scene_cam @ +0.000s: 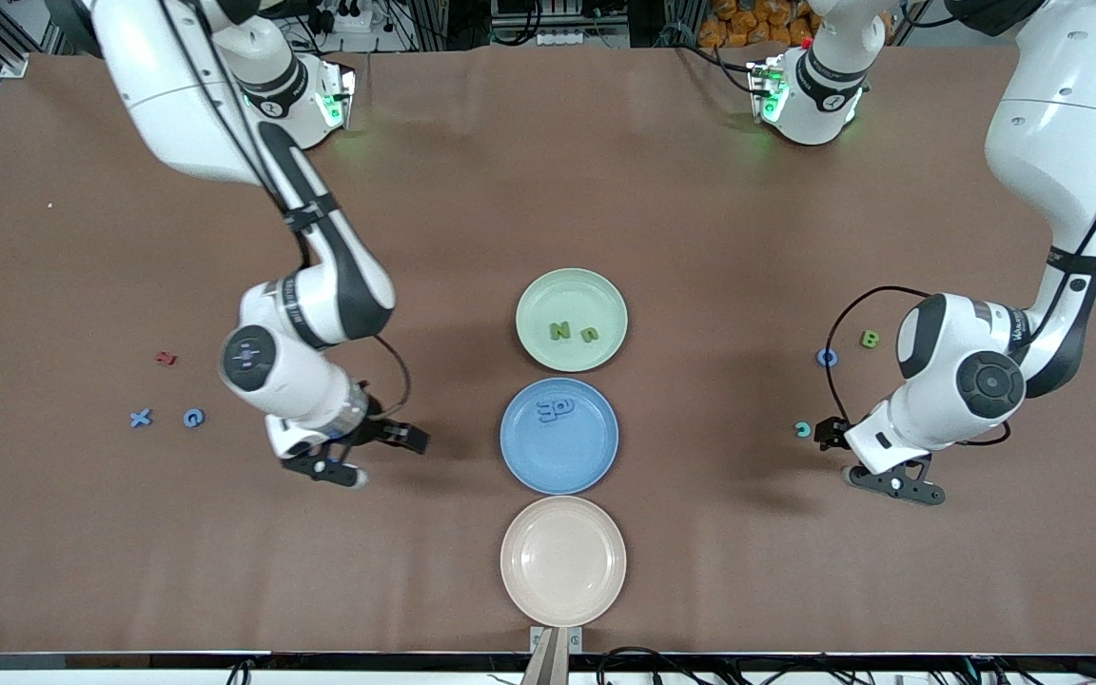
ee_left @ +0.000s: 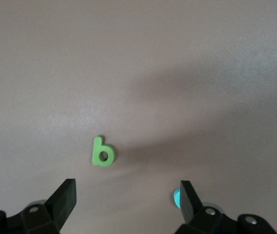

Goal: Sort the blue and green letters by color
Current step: 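Release both letters and move the grippers back toward the remaining letters, then grasp the green b with the left gripper while the right gripper grasps the g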

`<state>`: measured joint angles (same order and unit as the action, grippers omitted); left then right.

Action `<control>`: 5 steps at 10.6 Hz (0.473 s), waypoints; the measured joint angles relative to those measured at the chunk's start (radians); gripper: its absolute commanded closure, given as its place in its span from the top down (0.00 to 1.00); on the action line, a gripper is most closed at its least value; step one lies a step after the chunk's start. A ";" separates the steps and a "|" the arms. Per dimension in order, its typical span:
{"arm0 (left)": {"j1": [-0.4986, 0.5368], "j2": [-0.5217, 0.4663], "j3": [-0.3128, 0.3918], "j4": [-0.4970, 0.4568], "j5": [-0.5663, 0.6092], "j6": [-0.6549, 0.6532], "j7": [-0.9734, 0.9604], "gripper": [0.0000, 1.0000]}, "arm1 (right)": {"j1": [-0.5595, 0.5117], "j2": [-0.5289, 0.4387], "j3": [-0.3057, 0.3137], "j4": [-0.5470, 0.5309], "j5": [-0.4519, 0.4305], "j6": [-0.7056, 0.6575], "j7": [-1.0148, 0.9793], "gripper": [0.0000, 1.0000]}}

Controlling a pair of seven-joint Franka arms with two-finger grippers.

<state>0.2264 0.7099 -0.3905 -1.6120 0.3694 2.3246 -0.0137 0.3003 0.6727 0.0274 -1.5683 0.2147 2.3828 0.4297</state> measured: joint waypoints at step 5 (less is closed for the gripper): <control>0.006 0.060 -0.001 -0.002 0.106 0.094 0.002 0.85 | -0.192 -0.120 -0.102 -0.134 -0.049 -0.125 -0.486 1.00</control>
<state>0.2324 0.7696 -0.3912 -1.6142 0.4758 2.4186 -0.0122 0.1087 0.5529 -0.0748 -1.7019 0.1657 2.2580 -0.0565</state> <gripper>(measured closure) 0.093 0.000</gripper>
